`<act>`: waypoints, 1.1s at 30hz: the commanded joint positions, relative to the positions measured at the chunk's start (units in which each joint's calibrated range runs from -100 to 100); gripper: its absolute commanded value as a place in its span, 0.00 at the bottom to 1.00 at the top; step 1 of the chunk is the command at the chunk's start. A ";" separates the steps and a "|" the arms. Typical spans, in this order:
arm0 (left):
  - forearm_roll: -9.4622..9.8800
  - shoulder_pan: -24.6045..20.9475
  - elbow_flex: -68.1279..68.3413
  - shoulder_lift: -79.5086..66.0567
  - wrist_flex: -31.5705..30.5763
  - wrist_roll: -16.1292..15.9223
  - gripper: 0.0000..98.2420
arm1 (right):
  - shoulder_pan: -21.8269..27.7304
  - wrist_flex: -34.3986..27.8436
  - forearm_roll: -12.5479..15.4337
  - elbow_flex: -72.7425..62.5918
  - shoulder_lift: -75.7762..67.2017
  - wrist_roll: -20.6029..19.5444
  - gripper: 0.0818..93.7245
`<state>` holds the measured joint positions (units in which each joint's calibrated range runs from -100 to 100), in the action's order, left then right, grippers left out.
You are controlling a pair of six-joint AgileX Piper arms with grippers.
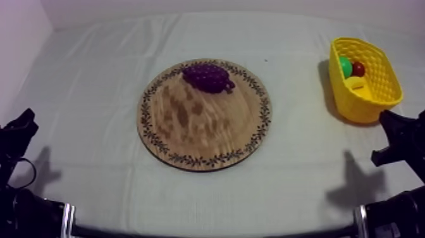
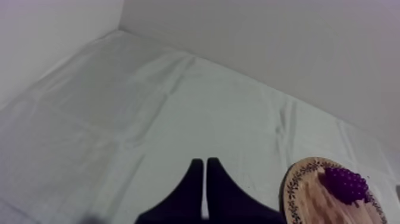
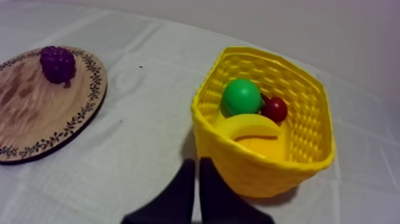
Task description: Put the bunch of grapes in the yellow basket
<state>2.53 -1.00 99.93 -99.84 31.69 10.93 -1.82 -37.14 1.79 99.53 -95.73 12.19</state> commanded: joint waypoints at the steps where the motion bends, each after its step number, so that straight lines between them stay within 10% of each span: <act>1: -0.01 0.02 -0.04 0.02 0.00 -0.01 0.00 | -0.02 0.04 -0.01 0.03 -0.03 0.00 0.00; 19: -0.01 0.02 -0.04 0.02 0.00 -0.01 0.00 | -9.35 -4.05 -0.71 -0.54 -0.03 -0.85 0.00; 26: -0.01 0.02 -0.04 0.02 0.00 -0.01 0.00 | -13.75 -4.03 -0.85 -1.33 0.51 -10.37 0.00; 33: -0.01 0.02 -0.04 0.02 0.00 -0.01 0.00 | -16.89 -3.75 -6.96 -8.64 12.22 -17.14 0.00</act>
<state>2.53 -1.00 99.93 -99.84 31.69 10.93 -18.65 -41.31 -3.47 93.39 -88.26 -1.92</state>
